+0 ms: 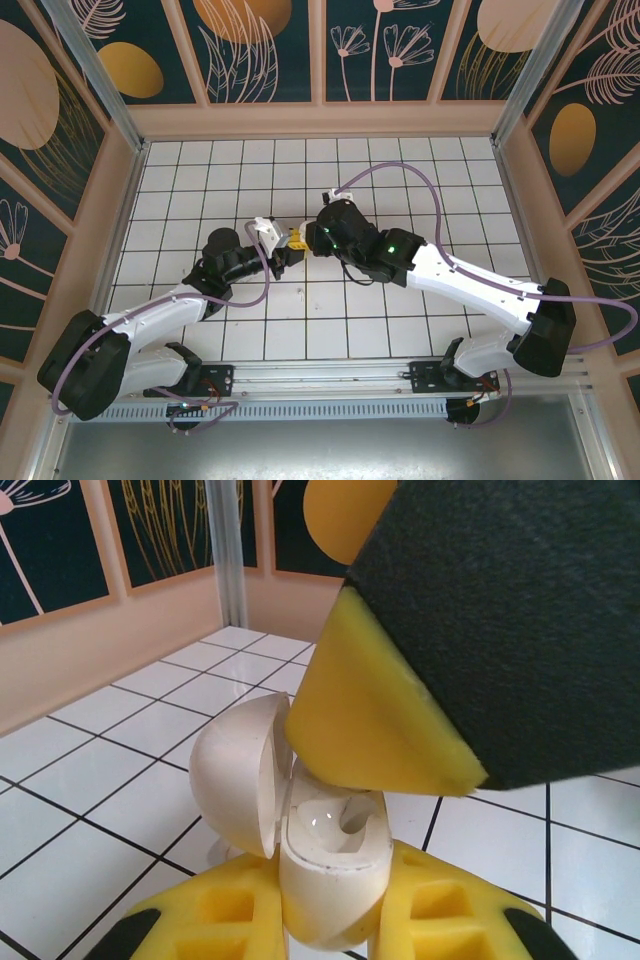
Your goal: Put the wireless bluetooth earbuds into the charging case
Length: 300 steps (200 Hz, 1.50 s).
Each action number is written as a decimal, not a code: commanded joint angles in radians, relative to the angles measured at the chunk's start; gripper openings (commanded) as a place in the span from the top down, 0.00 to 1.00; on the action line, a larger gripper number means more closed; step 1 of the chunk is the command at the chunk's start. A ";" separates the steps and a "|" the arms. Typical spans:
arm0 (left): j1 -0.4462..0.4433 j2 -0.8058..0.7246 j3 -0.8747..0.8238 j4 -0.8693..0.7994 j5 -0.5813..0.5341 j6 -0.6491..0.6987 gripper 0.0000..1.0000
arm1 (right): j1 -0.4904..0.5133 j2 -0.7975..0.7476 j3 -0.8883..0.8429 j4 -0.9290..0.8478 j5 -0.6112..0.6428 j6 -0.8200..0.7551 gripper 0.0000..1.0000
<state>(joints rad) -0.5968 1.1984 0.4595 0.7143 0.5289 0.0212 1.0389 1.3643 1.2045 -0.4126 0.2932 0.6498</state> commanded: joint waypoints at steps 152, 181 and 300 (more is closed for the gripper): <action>-0.009 0.013 -0.014 0.125 -0.041 -0.102 0.85 | -0.170 -0.127 0.045 -0.027 -0.288 -0.036 0.58; 0.018 0.014 -0.056 0.174 -0.076 -0.176 0.85 | -0.228 -0.103 0.057 -0.095 -0.380 -0.033 0.58; 0.293 -0.021 -0.280 0.342 -0.133 -0.537 0.87 | -0.180 0.275 0.182 -0.413 -0.491 -0.036 0.60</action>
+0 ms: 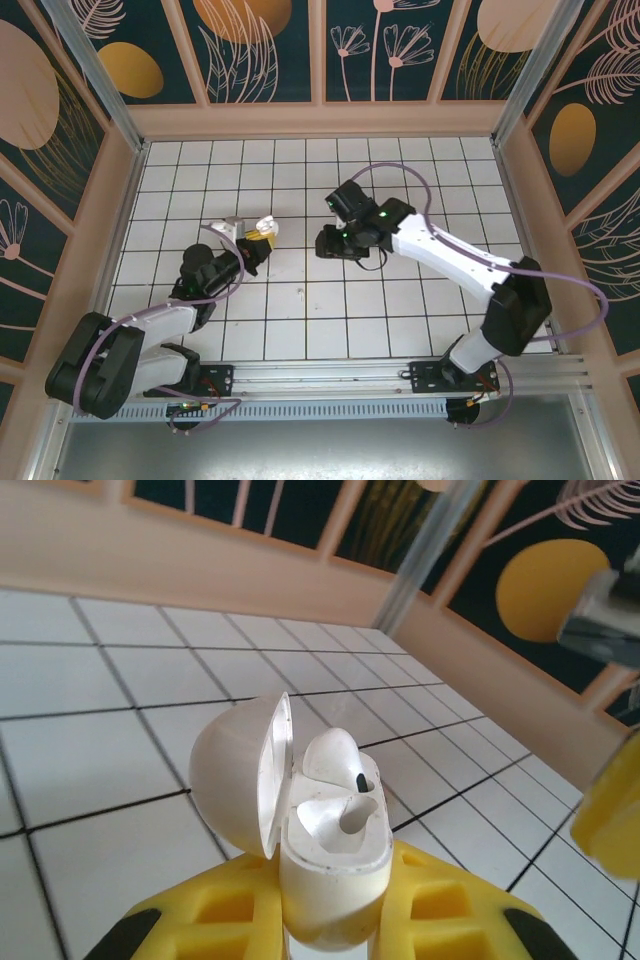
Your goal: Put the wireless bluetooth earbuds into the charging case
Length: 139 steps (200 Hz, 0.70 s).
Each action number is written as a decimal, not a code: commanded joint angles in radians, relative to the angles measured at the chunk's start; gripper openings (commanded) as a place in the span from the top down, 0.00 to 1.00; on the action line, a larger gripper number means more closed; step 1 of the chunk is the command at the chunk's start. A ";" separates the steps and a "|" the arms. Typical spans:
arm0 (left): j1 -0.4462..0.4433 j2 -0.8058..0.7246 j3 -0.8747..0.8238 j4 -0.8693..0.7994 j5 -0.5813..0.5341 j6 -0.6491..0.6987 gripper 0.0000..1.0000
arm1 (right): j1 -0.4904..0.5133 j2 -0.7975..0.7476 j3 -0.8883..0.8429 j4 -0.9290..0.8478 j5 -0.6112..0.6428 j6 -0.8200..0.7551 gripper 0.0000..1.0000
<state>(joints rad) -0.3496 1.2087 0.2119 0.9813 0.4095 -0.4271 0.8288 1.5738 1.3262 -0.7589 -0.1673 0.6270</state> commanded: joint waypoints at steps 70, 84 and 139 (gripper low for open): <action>0.116 -0.140 -0.110 0.016 -0.042 -0.130 0.88 | 0.102 0.330 0.185 -0.118 -0.074 0.016 0.62; 0.116 -0.169 -0.109 -0.013 -0.045 -0.122 0.88 | 0.112 0.368 0.198 -0.118 -0.083 0.010 0.63; 0.117 -0.256 -0.109 -0.088 -0.060 -0.102 0.87 | 0.143 0.496 0.236 -0.136 -0.087 -0.026 0.65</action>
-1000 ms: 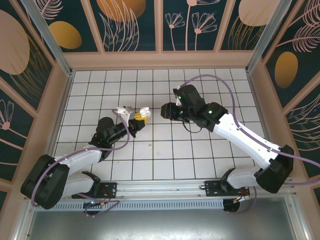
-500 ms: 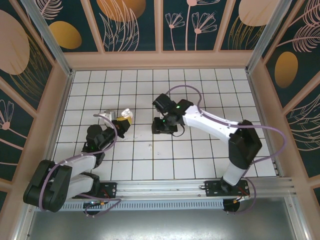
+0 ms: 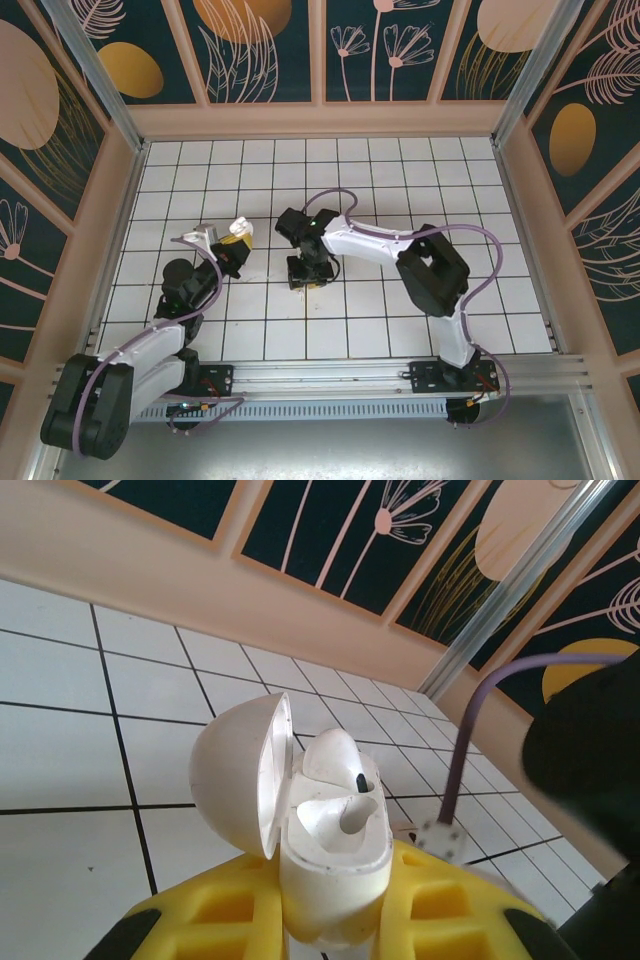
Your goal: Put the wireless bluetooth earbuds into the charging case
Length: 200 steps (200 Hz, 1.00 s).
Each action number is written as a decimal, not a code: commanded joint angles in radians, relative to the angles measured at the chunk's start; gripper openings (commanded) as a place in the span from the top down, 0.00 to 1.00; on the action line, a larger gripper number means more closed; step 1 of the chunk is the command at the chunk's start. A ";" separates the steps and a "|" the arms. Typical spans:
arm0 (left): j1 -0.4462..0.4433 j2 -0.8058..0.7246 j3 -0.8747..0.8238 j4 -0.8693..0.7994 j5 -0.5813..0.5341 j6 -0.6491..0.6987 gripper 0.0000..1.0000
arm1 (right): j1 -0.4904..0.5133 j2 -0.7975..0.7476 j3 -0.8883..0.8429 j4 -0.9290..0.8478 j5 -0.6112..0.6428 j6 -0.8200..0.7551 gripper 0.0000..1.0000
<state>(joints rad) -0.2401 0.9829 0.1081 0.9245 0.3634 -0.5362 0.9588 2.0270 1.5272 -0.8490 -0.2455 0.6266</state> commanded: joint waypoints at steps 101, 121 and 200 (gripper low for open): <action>0.007 -0.039 0.002 -0.038 -0.004 0.011 0.87 | 0.015 0.101 0.066 0.008 0.028 -0.038 0.70; 0.007 -0.031 0.005 -0.035 0.002 0.013 0.87 | 0.016 0.111 0.073 0.011 0.031 -0.042 0.71; 0.008 -0.033 0.016 -0.049 0.012 0.018 0.87 | 0.017 0.125 0.034 0.015 0.072 -0.050 0.77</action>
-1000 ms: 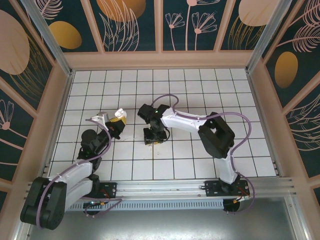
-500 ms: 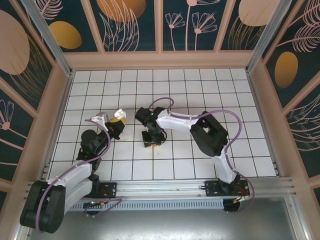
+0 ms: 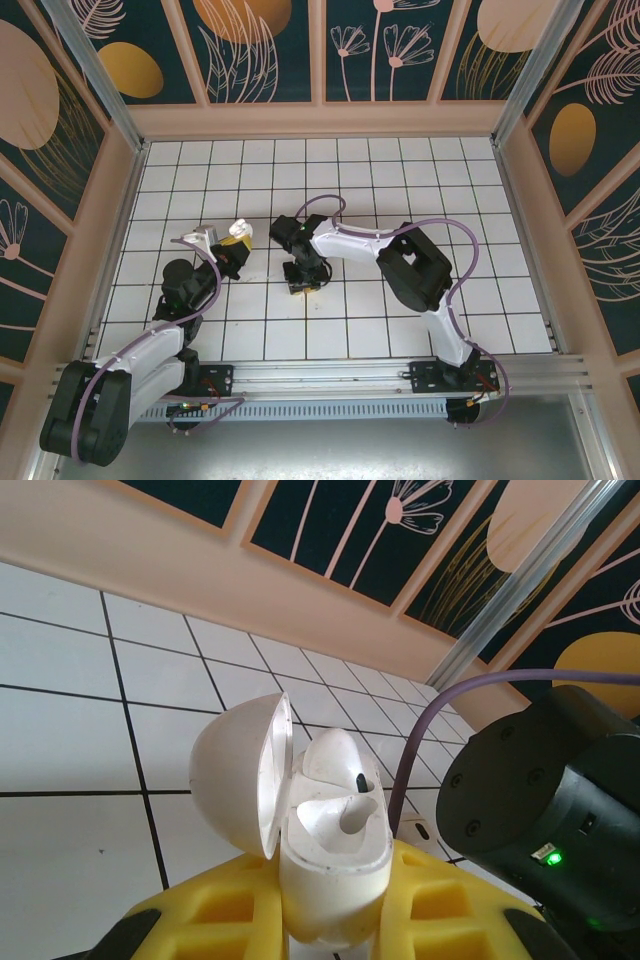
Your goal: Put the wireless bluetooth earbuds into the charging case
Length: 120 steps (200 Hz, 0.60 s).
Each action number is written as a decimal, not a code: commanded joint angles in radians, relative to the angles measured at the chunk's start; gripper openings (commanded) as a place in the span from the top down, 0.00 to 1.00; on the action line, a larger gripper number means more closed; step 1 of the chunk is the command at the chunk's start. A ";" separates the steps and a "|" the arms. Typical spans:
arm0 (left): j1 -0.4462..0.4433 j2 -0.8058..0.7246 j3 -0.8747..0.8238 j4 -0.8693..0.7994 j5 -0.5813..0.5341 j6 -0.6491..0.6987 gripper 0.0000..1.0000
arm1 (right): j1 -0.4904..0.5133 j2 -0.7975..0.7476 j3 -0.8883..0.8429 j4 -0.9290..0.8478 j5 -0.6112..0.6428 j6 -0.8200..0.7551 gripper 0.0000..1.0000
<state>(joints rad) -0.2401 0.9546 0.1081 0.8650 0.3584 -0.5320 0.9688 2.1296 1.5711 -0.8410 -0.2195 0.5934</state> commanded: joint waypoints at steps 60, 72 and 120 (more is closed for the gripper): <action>0.007 -0.019 0.033 -0.036 0.026 0.027 0.86 | 0.008 -0.034 -0.049 0.072 0.076 0.000 0.80; 0.008 -0.017 0.037 -0.044 0.033 0.028 0.86 | 0.008 -0.056 -0.058 0.092 0.088 0.005 0.81; 0.008 -0.016 0.066 -0.095 0.060 0.051 0.86 | -0.006 -0.147 -0.097 0.178 0.135 0.020 0.82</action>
<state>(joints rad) -0.2401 0.9504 0.1299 0.7929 0.3862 -0.5209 0.9688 2.0609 1.4899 -0.7227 -0.1474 0.5941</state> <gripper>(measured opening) 0.165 0.188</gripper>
